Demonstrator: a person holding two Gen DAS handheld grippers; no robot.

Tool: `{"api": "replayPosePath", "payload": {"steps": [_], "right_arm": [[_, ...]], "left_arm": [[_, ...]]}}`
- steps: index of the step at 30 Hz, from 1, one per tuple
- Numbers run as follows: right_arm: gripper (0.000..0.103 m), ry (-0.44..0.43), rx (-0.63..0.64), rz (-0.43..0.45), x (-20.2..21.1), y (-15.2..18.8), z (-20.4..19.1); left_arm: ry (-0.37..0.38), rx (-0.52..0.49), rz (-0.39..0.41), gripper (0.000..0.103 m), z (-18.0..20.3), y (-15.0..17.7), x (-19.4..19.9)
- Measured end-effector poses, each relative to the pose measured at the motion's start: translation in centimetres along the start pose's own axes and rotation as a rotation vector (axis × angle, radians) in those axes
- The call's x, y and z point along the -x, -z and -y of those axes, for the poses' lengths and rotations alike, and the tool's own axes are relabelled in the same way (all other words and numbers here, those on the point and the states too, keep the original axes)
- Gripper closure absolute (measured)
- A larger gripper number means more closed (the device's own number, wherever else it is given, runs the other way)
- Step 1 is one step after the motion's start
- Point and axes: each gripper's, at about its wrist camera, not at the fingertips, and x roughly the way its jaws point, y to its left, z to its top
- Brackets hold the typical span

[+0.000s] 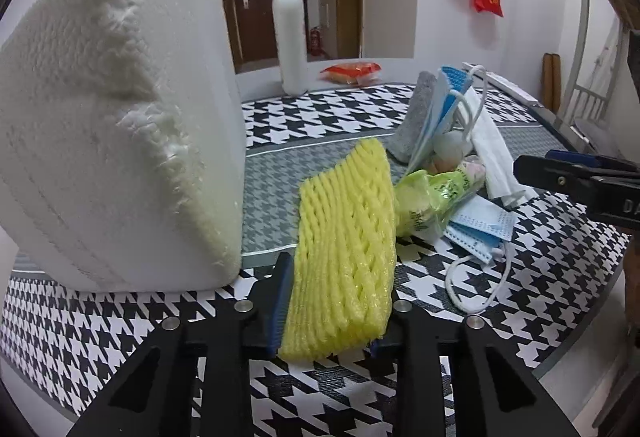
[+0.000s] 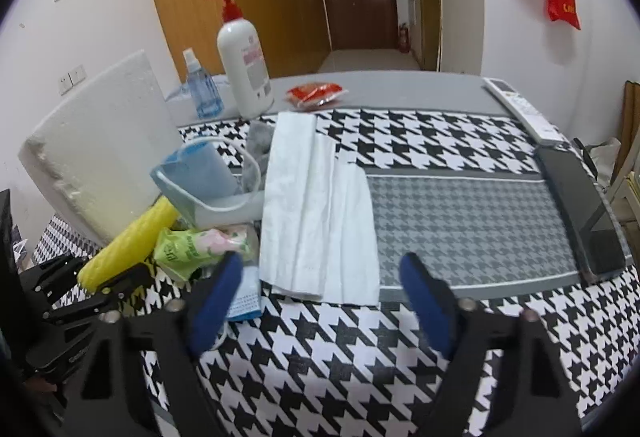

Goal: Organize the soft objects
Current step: 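Close the left gripper on the yellow foam sleeve while the right gripper grasps the white mask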

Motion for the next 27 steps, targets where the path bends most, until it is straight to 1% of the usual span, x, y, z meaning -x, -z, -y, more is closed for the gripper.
{"api": "replayPosePath", "payload": {"steps": [2,6,7,8,9,11,12,14,17,23,27], "right_arm": [[0.031,0.002,0.006,-0.018,-0.5,0.0,-0.1],[0.042,0.006,0.024,-0.048,-1.4,0.0,-0.2],[0.047,0.003,0.023,-0.056,-1.7,0.0,-0.2],[0.057,0.000,0.014,-0.059,-1.8,0.0,0.0],[0.062,0.001,-0.002,-0.066,-2.0,0.0,0.1],[0.078,0.021,-0.010,-0.083,-2.4,0.0,0.3],[0.080,0.026,-0.020,-0.086,-2.5,0.1,0.5],[0.090,0.026,-0.031,-0.084,-2.4,0.3,0.6],[0.093,0.044,-0.036,-0.065,-1.5,0.8,0.8],[0.093,0.063,-0.056,-0.022,1.2,1.6,1.0],[0.093,0.072,-0.074,-0.002,3.3,2.8,0.9]], "left_arm": [[0.010,0.019,-0.003,0.075,-0.4,0.0,0.0],[0.033,0.020,-0.013,0.077,-0.4,0.1,-0.2],[0.038,0.015,-0.011,0.077,-0.4,0.1,-0.1],[0.043,0.010,-0.010,0.078,-0.3,0.2,-0.1],[0.049,0.009,-0.010,0.078,-0.3,0.2,-0.1],[0.057,0.011,-0.006,0.078,-0.4,0.2,0.0],[0.059,0.010,-0.006,0.078,-0.4,0.3,0.1],[0.060,0.008,-0.007,0.078,-0.4,0.4,0.0],[0.064,0.009,0.001,0.078,-0.5,0.6,0.4],[0.072,0.007,0.025,0.078,-0.4,1.4,2.2],[0.069,0.005,0.039,0.078,-0.5,2.1,3.3]]}}
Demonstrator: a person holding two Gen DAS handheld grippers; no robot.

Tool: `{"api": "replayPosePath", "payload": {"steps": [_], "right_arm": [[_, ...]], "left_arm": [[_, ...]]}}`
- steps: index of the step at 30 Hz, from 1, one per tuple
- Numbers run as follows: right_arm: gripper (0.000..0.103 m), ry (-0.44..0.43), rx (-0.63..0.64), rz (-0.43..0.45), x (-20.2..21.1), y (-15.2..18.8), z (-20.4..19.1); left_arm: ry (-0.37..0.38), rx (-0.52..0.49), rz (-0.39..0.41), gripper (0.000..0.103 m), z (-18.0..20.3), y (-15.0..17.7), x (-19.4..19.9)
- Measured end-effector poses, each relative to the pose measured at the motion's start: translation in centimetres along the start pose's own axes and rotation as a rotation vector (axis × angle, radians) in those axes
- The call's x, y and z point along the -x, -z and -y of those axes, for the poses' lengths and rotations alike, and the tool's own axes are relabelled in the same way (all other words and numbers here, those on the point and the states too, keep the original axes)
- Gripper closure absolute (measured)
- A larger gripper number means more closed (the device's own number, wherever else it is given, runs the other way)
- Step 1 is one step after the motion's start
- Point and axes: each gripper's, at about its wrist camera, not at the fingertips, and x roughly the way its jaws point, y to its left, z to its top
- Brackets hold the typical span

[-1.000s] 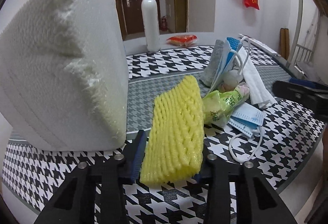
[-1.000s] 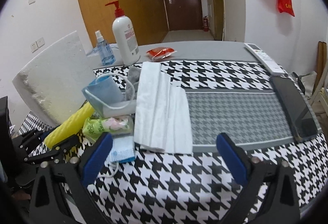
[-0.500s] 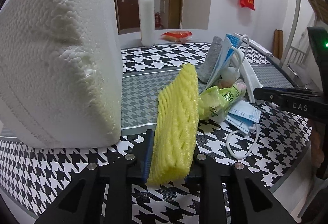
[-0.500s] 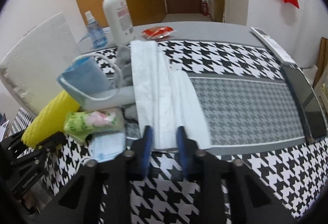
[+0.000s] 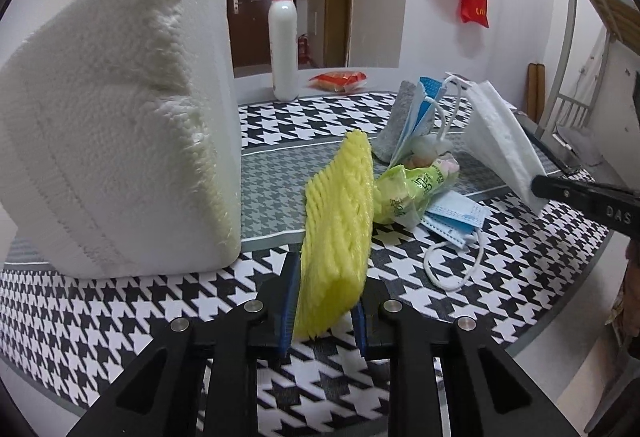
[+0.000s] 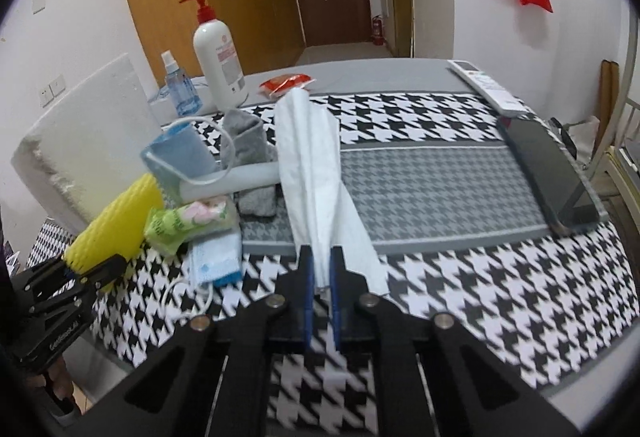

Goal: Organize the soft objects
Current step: 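Close the left gripper on the yellow foam sleeve while the right gripper grasps the white mask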

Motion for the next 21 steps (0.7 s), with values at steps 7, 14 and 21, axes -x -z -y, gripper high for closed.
{"api": "replayPosePath", "payload": {"steps": [7,14,21], "right_arm": [[0.093,0.030,-0.016,-0.032,0.6,2.0,0.0],[0.052,0.060,0.025,0.007,0.7,1.9,-0.2],[0.052,0.056,0.031,0.008,-0.1,1.3,0.1]], "left_arm": [[-0.018,-0.009,0.013,0.078,-0.3,0.8,1.0],[-0.049,-0.031,0.032,0.061,0.1,0.3,1.2],[-0.069,-0.043,0.030,0.060,0.3,-0.6,0.2]]}}
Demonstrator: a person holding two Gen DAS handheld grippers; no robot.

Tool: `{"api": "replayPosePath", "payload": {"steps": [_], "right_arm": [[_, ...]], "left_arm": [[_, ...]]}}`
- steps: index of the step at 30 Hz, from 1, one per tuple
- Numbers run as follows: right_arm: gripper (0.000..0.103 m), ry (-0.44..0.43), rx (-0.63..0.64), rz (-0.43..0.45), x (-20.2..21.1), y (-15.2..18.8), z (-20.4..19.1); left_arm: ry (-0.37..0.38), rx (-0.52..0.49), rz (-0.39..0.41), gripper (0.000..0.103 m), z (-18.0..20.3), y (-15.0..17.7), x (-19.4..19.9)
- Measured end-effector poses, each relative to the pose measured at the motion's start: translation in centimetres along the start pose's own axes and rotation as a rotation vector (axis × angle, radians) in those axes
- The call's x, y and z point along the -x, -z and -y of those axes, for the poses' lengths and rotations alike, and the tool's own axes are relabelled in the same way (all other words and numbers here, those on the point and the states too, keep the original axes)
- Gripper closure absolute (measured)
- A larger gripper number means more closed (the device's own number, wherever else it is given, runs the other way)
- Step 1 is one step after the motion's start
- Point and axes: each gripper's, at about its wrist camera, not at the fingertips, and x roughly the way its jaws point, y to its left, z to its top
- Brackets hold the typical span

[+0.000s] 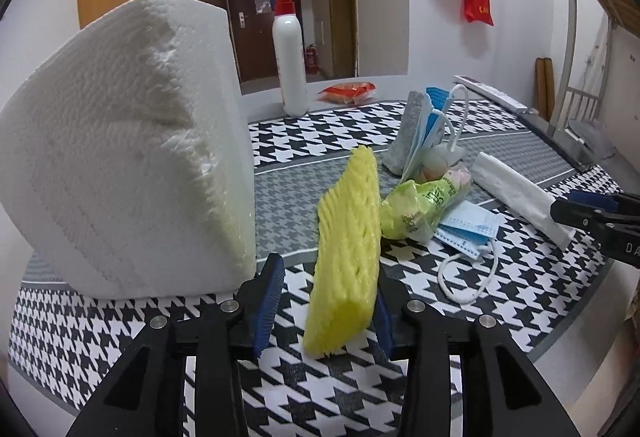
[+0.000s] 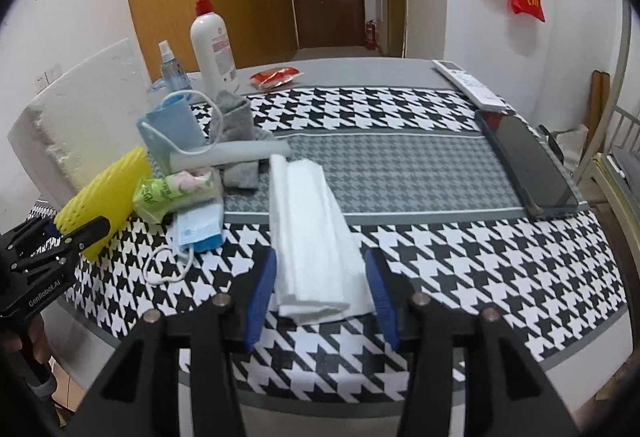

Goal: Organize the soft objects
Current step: 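Close the left gripper on the yellow foam sleeve while the right gripper grasps the white mask, then lift both held items and carry them over the white foam box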

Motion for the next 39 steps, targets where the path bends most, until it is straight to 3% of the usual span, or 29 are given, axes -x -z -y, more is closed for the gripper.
{"api": "replayPosePath", "payload": {"steps": [6,7,8,10,21,23,26,29,39], "right_arm": [[0.050,-0.005,0.007,-0.012,-0.7,-0.2,0.2],[0.047,-0.005,0.014,-0.012,-0.9,-0.3,0.1],[0.046,-0.006,0.019,-0.013,-1.0,-0.4,0.0],[0.046,-0.013,0.021,-0.014,-1.3,-0.6,0.0],[0.047,0.009,0.064,-0.045,-2.9,-0.5,-1.0],[0.067,0.031,0.073,-0.042,-3.0,-0.6,-1.1],[0.087,0.034,0.061,-0.043,-2.9,-0.6,-0.9],[0.092,-0.003,0.037,-0.042,-2.9,-0.6,-0.8],[0.092,-0.049,-0.012,0.072,1.2,-1.0,-1.7]], "left_arm": [[0.008,0.024,-0.011,0.061,-0.1,-0.7,-1.0],[0.017,0.028,-0.016,0.067,-0.2,-0.8,-1.2],[0.023,0.027,-0.021,0.081,0.0,-1.1,-1.6],[0.023,0.019,-0.036,0.092,0.1,-1.2,-2.0],[0.068,0.021,-0.016,0.092,-0.5,-0.6,-1.3],[0.072,0.029,-0.006,0.093,-0.8,-0.6,-1.0],[0.081,0.039,0.008,0.093,-1.0,-0.6,-0.6],[0.098,0.026,0.026,0.093,-1.1,-0.6,-0.1],[0.147,0.011,0.105,0.093,-1.5,-1.0,2.7]]}}
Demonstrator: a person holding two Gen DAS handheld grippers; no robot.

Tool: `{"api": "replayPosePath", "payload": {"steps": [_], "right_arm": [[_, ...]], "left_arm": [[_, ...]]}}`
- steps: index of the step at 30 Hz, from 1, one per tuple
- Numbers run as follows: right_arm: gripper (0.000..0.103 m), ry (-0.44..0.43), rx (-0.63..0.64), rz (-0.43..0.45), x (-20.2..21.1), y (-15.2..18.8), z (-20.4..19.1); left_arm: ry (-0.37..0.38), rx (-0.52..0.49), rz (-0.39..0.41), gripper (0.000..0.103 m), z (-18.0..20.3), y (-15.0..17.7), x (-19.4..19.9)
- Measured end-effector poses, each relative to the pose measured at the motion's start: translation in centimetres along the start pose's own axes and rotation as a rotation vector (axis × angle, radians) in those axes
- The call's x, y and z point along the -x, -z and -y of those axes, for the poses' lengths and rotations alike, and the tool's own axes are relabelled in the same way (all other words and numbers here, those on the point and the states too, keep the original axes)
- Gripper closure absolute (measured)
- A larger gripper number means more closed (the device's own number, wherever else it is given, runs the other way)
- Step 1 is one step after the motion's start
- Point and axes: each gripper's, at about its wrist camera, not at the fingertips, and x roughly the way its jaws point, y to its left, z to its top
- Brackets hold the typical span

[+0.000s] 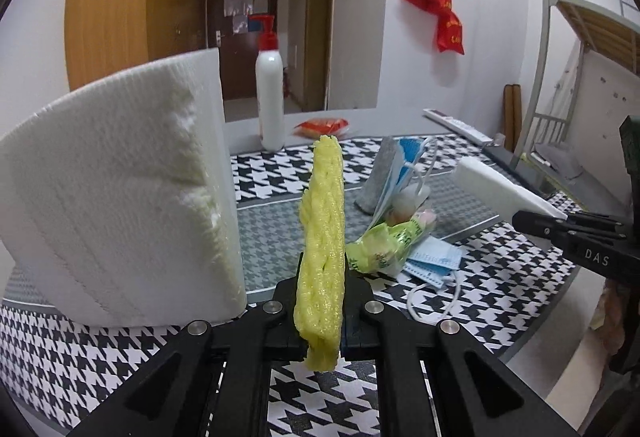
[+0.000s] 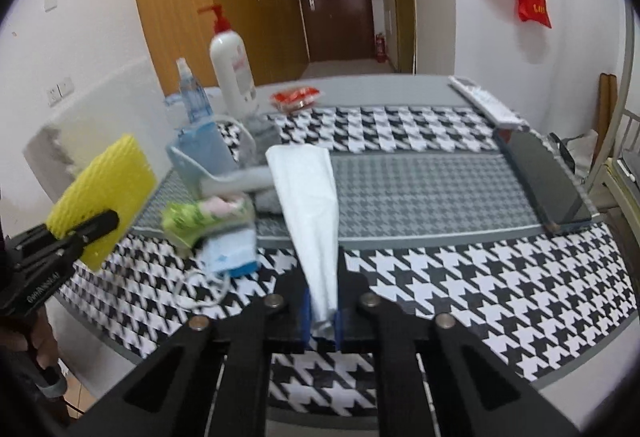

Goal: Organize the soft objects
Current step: 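Lift both held items and carry them over the white foam box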

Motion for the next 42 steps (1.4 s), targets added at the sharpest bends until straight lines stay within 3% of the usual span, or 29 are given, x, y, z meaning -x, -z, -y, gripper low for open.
{"api": "replayPosePath", "payload": {"steps": [13,29,42], "right_arm": [[0.092,0.029,0.002,0.116,3.8,-0.6,-2.0],[0.092,-0.004,-0.038,0.230,7.3,-2.7,-2.1],[0.092,-0.040,0.011,0.303,8.5,-4.8,-3.5]], "left_arm": [[0.035,-0.034,0.080,0.093,0.2,-1.2,2.6],[0.033,-0.040,0.164,0.093,0.3,-4.1,5.2],[0.029,-0.042,0.228,0.093,0.2,-6.3,6.6]]}}
